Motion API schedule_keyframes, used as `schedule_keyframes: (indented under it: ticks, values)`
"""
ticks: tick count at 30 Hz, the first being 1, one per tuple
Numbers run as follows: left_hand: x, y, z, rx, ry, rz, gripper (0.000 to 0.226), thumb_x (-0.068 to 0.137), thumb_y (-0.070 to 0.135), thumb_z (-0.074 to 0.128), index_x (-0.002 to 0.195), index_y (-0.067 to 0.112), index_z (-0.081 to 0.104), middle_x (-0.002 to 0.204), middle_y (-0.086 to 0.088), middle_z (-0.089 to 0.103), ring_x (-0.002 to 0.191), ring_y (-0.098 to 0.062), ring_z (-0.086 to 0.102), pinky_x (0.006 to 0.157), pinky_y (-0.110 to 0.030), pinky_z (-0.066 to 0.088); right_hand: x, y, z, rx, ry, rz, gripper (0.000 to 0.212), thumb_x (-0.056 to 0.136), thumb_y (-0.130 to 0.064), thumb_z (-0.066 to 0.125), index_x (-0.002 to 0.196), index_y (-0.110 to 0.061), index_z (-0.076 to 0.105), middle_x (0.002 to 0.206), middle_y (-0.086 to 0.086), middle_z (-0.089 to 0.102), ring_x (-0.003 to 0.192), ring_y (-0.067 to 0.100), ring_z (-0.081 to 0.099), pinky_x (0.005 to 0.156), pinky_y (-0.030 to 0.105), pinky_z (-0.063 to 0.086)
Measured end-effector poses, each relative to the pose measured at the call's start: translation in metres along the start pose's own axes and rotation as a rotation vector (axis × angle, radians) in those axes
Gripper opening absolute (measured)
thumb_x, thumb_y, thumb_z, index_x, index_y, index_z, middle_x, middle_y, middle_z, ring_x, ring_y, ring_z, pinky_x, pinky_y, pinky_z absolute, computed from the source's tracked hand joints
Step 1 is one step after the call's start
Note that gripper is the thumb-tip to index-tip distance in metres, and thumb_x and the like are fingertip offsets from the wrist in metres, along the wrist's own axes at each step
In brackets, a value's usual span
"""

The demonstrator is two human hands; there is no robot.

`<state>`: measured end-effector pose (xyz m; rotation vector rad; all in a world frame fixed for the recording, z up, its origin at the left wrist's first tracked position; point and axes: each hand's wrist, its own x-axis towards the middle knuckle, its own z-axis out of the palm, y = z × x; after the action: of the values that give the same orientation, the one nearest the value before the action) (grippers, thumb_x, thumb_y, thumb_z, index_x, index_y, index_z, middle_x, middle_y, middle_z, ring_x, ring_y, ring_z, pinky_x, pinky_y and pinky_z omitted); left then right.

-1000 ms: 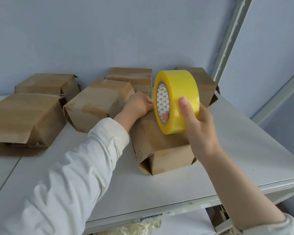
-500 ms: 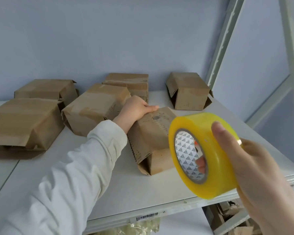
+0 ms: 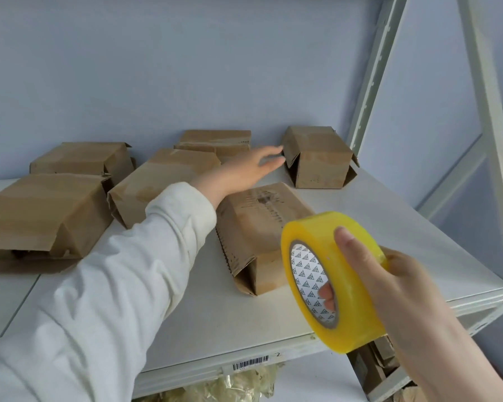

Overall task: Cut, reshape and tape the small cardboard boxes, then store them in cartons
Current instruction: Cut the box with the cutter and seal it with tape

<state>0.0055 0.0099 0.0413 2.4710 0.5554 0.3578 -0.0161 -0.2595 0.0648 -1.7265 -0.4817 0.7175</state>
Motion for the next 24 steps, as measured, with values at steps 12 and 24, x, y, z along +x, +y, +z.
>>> schedule_keyframes:
  ticks: [12, 24]
  values:
    - [0.014, 0.012, 0.036, 0.361, -0.22, 0.076, 0.053, 0.1, 0.045, 0.014, 0.149, 0.027, 0.011, 0.158, -0.001, -0.001, 0.145, -0.018, -0.008, 0.117, -0.041, 0.006, 0.005, -0.004, 0.0, 0.067, 0.011, -0.014, 0.04, 0.082, -0.046, 0.055, 0.061, -0.013, 0.058, 0.038, -0.005, 0.058, 0.029, 0.001, 0.05, 0.031, 0.009, 0.036]
    - [0.009, 0.013, 0.045, 0.531, -0.337, 0.155, 0.056, 0.098, 0.045, 0.023, 0.149, 0.027, 0.009, 0.158, -0.005, -0.005, 0.144, -0.018, -0.012, 0.115, -0.044, -0.006, 0.028, 0.006, -0.002, 0.119, -0.054, -0.053, 0.044, 0.083, -0.049, 0.054, 0.082, -0.006, 0.063, 0.045, -0.004, 0.063, 0.034, 0.004, 0.054, 0.033, 0.011, 0.04]
